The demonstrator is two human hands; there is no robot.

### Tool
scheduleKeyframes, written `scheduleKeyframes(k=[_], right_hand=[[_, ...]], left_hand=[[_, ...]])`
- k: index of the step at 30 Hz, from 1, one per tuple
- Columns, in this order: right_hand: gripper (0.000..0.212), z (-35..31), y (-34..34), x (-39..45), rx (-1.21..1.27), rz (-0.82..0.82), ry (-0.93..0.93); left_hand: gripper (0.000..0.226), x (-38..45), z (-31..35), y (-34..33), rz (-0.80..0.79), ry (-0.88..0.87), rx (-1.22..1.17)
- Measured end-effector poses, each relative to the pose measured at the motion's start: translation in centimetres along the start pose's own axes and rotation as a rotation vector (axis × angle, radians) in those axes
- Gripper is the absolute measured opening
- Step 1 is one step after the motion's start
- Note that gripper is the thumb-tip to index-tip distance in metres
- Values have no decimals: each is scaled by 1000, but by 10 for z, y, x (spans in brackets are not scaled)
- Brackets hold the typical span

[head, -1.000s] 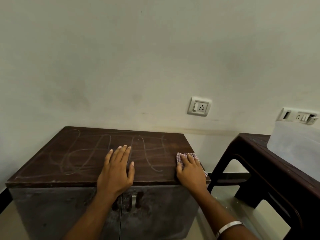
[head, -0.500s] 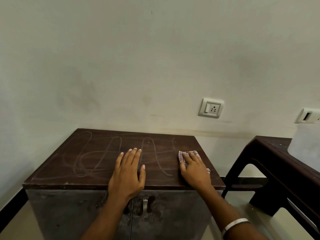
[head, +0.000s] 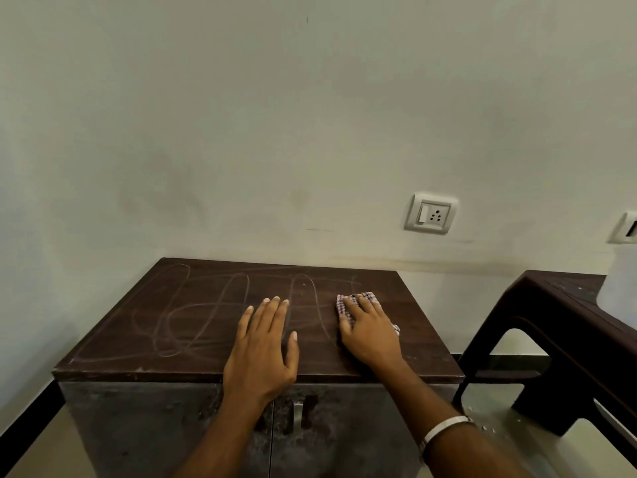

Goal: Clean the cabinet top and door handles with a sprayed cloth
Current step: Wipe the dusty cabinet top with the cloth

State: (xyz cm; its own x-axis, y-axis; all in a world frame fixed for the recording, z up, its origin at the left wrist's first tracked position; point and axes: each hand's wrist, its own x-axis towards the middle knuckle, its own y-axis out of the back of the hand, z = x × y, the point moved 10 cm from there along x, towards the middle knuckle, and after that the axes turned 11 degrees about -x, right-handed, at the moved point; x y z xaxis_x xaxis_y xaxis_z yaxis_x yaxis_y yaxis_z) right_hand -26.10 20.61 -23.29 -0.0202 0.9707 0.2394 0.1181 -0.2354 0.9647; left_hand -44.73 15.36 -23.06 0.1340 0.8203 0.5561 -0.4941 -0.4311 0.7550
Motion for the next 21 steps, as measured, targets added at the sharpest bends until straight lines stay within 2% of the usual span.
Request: scheduleKeyframes(k=[8,12,17,21], right_hand=[[54,65,-5,13,-35,-24,-156],[56,53,-7,19,-49,-2,-175],[53,11,-9,31,-20,8,-63],[52,10,-8,33,9,5,-26]], left_hand=[[61,0,0,-1,1,-4,-8],[61,1,0,-2,-4,1,-3],[60,1,0,-2,3,-6,-14],[61,2,-2,-1,7,1,-20]])
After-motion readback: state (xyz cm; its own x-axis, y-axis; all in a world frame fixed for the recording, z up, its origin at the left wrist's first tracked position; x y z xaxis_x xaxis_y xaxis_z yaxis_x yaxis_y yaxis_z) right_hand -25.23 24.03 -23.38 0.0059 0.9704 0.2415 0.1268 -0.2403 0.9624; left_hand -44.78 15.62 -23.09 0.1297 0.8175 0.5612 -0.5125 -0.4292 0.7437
